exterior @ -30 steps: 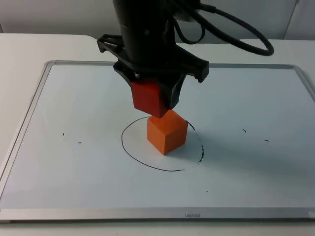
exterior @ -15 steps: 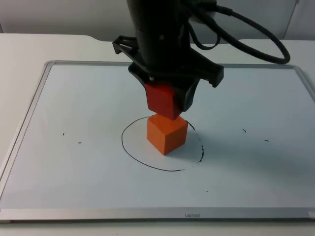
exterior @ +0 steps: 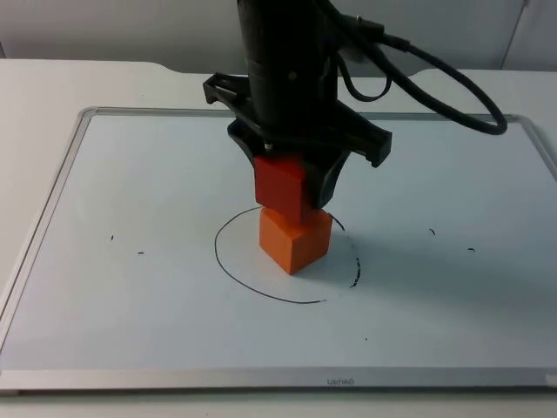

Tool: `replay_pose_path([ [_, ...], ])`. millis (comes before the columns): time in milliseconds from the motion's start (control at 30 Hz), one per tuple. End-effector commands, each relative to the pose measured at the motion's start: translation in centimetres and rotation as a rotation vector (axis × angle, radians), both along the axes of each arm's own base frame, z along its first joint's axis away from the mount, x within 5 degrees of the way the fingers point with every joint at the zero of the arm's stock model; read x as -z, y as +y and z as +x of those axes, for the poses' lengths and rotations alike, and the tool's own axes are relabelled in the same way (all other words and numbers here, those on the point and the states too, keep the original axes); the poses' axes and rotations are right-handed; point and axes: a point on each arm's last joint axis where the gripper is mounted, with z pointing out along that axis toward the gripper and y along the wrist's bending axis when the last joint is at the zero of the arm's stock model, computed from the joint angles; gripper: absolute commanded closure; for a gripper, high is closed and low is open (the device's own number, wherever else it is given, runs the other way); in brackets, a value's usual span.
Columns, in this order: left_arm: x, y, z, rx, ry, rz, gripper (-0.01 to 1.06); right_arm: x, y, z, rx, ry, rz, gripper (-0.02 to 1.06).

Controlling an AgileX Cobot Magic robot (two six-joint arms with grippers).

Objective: Pick up one cube with the left hand and another cube with the right hand. First place the cube in the right hand at the target position, then stack the cube in the left hand on top.

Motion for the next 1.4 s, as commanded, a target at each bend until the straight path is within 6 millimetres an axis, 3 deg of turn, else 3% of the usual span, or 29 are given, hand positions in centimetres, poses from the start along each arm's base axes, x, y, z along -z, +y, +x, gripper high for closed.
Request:
replay_pose_path([
  [0, -0.2, -0.4, -0.2, -0.003, 0.009, -0.016, 1.05, 0.0, -0.2, 0.0, 0.01, -0.013, -0.012, 0.23],
  [267, 1.4, -0.7, -0.2, 0.004, 0.046, -0.014, 1.05, 0.0, -0.2, 0.1, 0.013, -0.014, -0.012, 0.23],
  [467, 1.4, -0.7, -0.1, 0.009, 0.039, -0.017, 1.05, 0.0, -0.2, 0.1, 0.013, -0.014, -0.012, 0.23],
  [600, 1.4, -0.7, -0.1, 0.009, 0.041, -0.019, 0.99, 0.0, -0.2, 0.1, 0.013, -0.014, -0.012, 0.23],
  [700, 1.4, -0.8, -0.2, 0.006, 0.049, -0.023, 0.79, 0.0, -0.2, 0.1, 0.013, -0.014, -0.012, 0.23],
  [767, 1.4, -0.8, -0.2, 0.005, 0.053, -0.025, 0.59, 0.0, -0.2, 0.1, 0.013, -0.014, -0.012, 0.23],
  [800, 1.4, -0.8, -0.2, 0.005, 0.053, -0.025, 0.59, 0.0, -0.2, 0.1, 0.013, -0.014, -0.012, 0.23],
  [867, 1.4, -0.8, -0.3, 0.003, 0.058, -0.028, 0.36, 0.0, -0.2, 0.1, 0.013, -0.014, -0.012, 0.23],
  [967, 1.2, -0.8, -0.3, 0.003, 0.056, -0.03, 0.27, 0.0, -0.2, 0.1, 0.013, -0.014, -0.012, 0.23],
  [1367, -1.7, -0.3, -0.3, 0.017, -0.025, -0.042, 0.26, 0.0, -0.2, 0.1, 0.013, -0.014, -0.012, 0.23],
])
